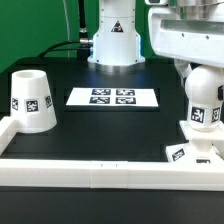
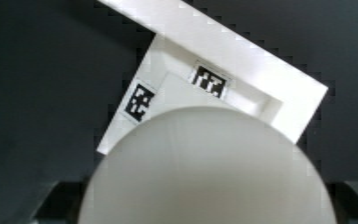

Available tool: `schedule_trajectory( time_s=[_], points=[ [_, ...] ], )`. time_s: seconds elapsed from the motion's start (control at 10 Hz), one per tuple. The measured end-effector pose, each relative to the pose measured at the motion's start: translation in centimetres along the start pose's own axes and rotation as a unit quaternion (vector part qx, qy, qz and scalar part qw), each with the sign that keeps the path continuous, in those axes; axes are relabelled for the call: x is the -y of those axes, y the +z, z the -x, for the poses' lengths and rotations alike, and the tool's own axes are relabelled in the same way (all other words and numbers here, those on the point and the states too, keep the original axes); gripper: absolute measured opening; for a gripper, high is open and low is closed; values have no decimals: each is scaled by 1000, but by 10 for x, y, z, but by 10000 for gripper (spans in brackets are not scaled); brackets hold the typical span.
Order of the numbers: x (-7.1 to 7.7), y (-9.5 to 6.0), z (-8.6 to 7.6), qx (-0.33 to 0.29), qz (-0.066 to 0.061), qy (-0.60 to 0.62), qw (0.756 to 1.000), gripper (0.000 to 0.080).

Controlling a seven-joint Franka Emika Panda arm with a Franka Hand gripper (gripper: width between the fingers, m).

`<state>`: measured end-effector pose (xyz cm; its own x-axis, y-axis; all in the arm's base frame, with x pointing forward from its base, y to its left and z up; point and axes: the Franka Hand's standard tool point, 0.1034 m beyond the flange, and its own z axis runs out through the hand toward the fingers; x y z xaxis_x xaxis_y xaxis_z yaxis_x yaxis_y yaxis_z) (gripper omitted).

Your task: Assemble lamp

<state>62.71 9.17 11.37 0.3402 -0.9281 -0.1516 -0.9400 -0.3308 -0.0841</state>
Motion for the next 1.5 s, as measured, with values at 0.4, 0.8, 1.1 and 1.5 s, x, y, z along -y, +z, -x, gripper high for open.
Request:
schedule_trajectory(
  time_s=[0.4, 0.8, 1.1, 1.5],
  points=[
    [0, 1, 1, 9, -4, 19, 1000, 647],
    [1, -5, 1, 13, 17, -161, 987, 699],
    [0, -4, 1, 14, 15, -266, 964, 699],
    [0, -6, -2, 3, 32, -476, 879, 699]
  ],
)
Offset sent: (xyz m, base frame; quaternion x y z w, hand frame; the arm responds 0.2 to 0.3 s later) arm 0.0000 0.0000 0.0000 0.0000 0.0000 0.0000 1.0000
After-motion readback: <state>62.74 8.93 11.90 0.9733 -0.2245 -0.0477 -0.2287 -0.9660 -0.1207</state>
